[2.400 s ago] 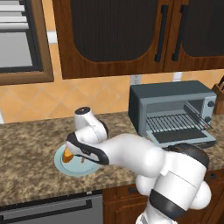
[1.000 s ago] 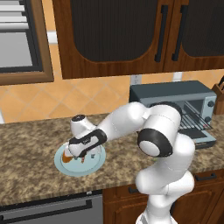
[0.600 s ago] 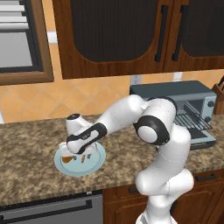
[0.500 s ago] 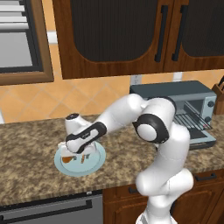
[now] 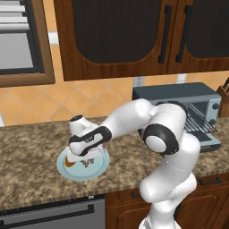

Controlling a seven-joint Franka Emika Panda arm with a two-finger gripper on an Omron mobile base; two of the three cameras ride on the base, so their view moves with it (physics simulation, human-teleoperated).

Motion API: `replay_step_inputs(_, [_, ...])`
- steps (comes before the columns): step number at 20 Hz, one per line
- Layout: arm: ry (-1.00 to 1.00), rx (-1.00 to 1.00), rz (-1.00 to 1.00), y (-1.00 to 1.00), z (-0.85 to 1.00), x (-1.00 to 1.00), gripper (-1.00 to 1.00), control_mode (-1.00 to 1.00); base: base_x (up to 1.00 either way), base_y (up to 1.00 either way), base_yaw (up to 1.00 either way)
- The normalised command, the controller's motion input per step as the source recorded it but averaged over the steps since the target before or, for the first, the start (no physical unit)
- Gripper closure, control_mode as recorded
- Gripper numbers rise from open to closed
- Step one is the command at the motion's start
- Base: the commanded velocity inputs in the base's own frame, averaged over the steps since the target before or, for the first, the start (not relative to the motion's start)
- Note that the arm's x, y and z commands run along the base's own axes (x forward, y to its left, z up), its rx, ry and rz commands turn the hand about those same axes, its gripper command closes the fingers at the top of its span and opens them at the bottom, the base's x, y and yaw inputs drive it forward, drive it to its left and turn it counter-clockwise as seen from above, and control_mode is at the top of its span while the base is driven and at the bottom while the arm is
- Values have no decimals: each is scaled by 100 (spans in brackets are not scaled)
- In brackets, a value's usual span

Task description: Pick up the kebab skewer and baguette bread, and place them inside the toaster oven. Close the toaster oven door and start by setting the timer.

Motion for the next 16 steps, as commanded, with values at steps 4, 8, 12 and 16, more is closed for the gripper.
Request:
replay_step_inputs(4, [-2, 9, 0, -77, 78, -44, 100, -100, 0, 0, 0])
replay_step_inputs(8, [0, 16, 9, -84, 100, -53, 100, -100, 0, 0, 0])
replay_step_inputs(12, [0, 12, 8, -100, 88, -83, 100, -100, 0, 0, 0])
replay_step_inputs(16, [2, 8, 1, -100, 70, -47, 100, -100, 0, 0, 0])
